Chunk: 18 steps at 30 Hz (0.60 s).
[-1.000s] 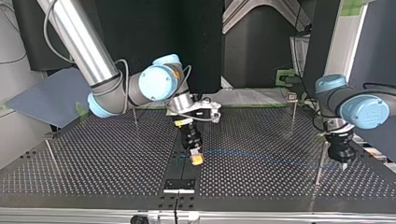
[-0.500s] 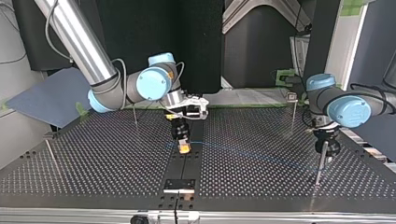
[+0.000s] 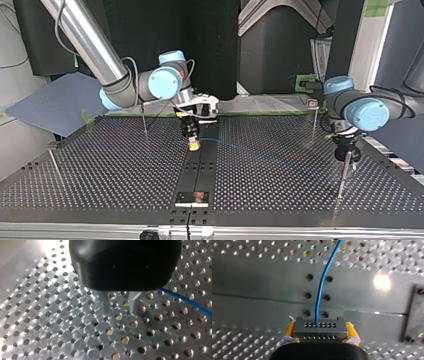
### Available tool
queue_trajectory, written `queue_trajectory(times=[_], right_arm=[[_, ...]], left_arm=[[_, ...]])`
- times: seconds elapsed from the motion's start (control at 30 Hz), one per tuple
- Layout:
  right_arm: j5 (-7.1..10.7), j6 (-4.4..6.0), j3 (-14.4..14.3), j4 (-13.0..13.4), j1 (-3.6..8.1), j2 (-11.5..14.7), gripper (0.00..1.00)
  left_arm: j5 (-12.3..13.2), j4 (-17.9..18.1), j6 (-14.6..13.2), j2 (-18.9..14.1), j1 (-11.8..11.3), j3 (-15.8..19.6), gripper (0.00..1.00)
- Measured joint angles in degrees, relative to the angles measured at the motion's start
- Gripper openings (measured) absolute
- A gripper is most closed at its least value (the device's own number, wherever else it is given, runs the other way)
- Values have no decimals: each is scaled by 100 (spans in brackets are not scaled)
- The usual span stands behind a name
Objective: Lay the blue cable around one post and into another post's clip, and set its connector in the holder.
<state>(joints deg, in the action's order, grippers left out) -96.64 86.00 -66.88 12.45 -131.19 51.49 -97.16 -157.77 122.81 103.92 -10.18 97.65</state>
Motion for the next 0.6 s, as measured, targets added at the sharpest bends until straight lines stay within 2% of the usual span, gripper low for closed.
queue_trajectory(times=[0.03, 0.1, 0.23, 0.47, 0.6], right_arm=[[-16, 5, -45, 42, 13, 1, 0], [-61, 17, -151, 142, 45, 12, 0], [-119, 115, -329, 318, 114, 80, 0], [-133, 422, -685, 675, 329, 336, 0], [-110, 623, -899, 889, 533, 526, 0]], left_arm=[[18, 2, 2, 0, 15, 2, 84], [39, -7, 2, 0, 50, 4, 97], [11, -70, 12, -1, 110, 5, 97], [132, -26, 42, -1, 181, 6, 97], [246, -12, 60, -1, 195, 6, 100]])
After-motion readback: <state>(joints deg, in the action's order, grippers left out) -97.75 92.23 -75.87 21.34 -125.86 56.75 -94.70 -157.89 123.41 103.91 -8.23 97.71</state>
